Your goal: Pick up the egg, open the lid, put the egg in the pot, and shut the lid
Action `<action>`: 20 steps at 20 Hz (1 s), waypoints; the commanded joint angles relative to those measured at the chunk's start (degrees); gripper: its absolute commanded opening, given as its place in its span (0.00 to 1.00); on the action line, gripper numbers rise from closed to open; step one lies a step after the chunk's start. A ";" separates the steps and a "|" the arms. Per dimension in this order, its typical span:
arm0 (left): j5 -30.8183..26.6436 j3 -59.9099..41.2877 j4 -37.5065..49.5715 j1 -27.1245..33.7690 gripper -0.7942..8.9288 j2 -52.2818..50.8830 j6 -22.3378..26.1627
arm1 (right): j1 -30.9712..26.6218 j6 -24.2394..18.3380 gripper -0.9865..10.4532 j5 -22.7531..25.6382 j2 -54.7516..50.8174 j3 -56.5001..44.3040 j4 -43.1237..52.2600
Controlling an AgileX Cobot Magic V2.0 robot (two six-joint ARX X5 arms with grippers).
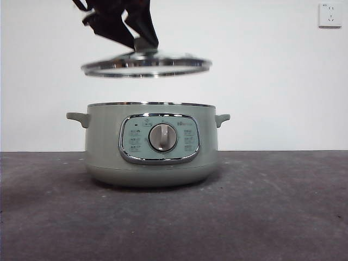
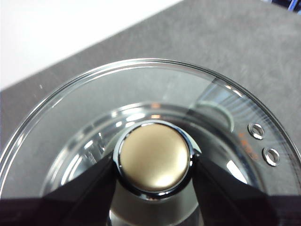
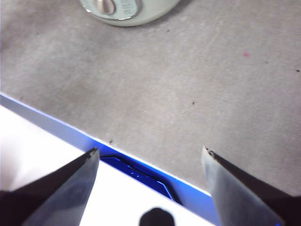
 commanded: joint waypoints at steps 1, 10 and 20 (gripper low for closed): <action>0.09 0.63 2.38 0.07 0.07 1.66 0.66 | 0.09 0.59 0.41 1.38 -0.26 -0.39 -1.55; 0.26 0.63 3.13 0.07 0.07 6.40 0.20 | 0.09 0.57 0.41 2.73 -0.26 -0.39 -1.55; 0.28 0.61 -0.35 -0.35 0.07 7.28 0.04 | 0.09 0.42 0.41 4.26 -0.26 -0.39 -1.55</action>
